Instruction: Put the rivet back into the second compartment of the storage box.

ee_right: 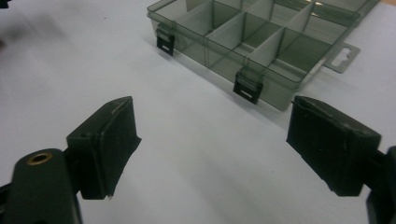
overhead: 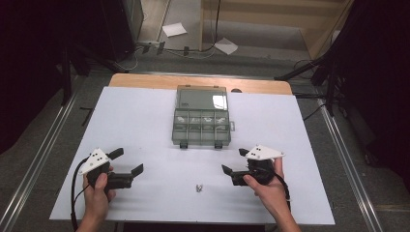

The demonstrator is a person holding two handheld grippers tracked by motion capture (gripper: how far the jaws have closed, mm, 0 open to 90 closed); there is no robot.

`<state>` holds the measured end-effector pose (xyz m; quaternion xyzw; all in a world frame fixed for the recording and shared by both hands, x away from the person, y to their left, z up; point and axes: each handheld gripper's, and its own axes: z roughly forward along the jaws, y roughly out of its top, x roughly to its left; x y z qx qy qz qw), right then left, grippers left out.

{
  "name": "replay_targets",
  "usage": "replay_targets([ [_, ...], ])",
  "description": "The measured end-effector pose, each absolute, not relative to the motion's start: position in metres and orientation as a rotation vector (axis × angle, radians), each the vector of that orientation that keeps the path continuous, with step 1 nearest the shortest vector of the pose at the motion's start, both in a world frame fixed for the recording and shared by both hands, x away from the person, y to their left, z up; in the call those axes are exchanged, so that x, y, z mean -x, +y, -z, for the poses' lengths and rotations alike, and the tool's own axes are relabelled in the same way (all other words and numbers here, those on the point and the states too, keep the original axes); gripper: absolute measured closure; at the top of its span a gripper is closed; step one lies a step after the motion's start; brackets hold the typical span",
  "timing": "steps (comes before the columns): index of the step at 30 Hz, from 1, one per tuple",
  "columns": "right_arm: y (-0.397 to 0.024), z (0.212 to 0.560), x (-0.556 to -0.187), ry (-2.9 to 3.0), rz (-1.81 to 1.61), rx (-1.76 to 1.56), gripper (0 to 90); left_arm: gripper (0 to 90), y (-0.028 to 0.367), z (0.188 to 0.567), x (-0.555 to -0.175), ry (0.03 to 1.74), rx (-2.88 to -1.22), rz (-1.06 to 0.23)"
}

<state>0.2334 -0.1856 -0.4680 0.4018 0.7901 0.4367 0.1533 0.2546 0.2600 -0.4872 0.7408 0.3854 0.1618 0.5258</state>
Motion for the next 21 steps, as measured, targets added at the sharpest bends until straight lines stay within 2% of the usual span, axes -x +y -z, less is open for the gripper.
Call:
replay_targets([
  [21, -0.153, 0.458, -0.24, 2.453, -1.145, -1.035, 42.8, 0.0, 0.26, 0.488, -0.255, 0.926, -1.764, -0.373],
])
